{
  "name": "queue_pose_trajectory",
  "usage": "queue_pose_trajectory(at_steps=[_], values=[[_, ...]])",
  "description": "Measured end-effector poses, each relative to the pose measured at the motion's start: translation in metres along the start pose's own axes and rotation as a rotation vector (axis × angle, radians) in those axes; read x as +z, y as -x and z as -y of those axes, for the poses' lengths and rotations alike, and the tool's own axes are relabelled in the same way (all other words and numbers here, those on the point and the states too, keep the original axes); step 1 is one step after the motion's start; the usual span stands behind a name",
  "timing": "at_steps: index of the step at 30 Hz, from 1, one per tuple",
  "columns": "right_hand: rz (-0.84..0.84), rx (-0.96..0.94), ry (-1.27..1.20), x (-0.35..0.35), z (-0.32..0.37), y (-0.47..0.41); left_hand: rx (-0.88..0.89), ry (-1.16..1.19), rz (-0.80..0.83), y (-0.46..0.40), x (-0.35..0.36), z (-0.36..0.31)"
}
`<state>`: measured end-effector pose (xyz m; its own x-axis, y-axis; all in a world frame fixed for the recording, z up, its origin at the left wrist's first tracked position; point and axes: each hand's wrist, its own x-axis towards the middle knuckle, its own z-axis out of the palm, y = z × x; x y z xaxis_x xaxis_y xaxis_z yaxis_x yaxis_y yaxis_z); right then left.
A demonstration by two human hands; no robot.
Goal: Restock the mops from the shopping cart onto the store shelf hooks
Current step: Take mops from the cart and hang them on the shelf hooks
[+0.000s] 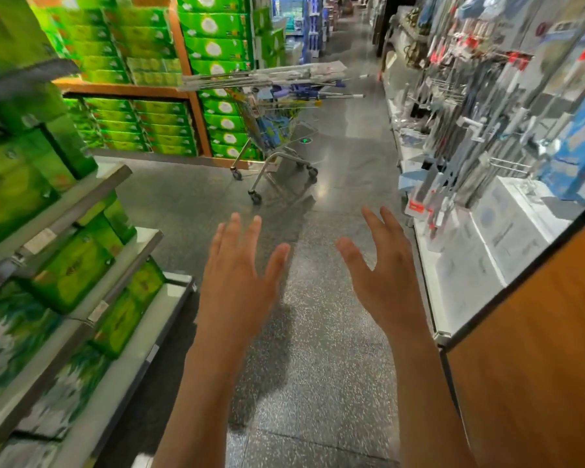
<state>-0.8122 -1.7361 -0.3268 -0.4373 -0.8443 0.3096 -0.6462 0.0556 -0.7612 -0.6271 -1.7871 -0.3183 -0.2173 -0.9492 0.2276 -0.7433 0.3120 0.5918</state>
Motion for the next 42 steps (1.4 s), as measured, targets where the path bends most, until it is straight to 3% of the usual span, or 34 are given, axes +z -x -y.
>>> queue_pose_trajectory(at_steps=[9,17,29,42], values=[[0.084,-0.036,0.019,0.083,-0.018,-0.158,-0.066,0.086,0.017,-0.17,0.047,0.041],[0.031,-0.057,0.041,0.144,-0.008,-0.32,-0.023,0.127,0.003,-0.356,0.058,0.06],[0.026,-0.005,0.046,0.208,-0.076,-0.504,-0.003,0.131,0.092,-0.548,0.139,0.073],[0.098,-0.089,-0.083,0.267,-0.122,-0.802,-0.017,0.092,-0.038,-0.82,0.208,0.043]])
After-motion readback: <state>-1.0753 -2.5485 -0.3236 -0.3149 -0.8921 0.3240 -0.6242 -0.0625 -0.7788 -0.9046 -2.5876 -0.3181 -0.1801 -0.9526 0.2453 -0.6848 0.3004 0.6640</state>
